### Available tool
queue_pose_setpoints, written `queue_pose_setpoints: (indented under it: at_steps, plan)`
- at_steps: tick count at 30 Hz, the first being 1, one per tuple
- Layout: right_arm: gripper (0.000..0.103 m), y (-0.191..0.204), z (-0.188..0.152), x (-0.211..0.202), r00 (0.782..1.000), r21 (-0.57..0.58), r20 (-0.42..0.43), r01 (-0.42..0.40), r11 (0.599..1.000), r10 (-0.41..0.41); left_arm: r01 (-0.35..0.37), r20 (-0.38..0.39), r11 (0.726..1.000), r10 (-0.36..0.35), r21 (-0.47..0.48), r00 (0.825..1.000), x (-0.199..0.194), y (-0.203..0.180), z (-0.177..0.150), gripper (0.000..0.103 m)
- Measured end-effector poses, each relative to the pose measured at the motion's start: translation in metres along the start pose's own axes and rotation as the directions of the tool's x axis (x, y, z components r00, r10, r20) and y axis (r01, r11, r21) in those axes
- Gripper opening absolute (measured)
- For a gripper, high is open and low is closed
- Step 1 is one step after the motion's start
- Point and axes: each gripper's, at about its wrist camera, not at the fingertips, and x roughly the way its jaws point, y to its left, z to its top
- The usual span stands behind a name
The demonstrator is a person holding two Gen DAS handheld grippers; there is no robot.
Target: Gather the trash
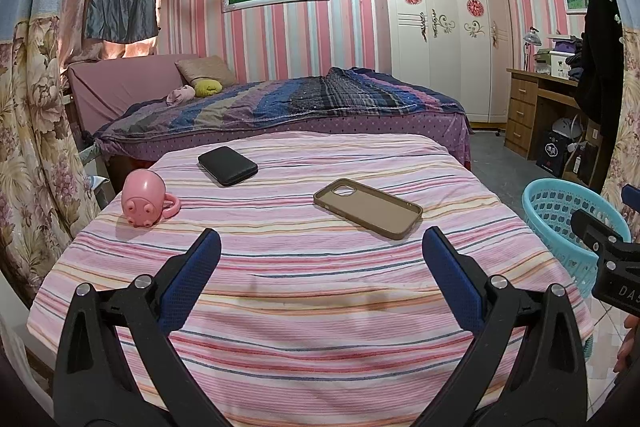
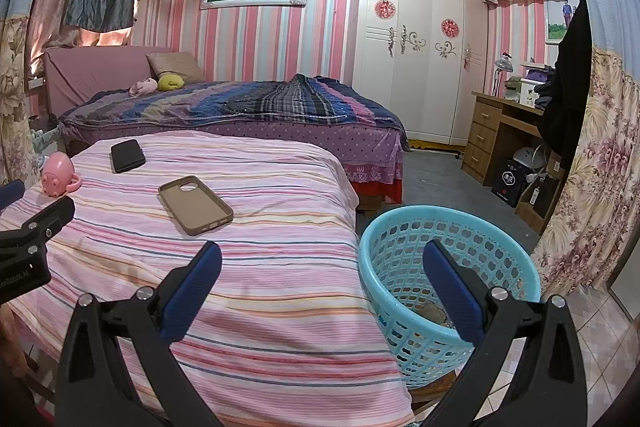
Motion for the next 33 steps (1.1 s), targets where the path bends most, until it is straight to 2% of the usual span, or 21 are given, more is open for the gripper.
queue_pose_setpoints:
  at_steps: [33]
  plan:
    - [0.098, -0.003, 0.0008, 0.0003, 1.0, 0.004, 0.005, 0.001, 1.0, -0.001, -0.027, 0.007, 1.0, 0.027, 0.002, 1.0, -0.0004, -0.0006, 0.0011, 0.097]
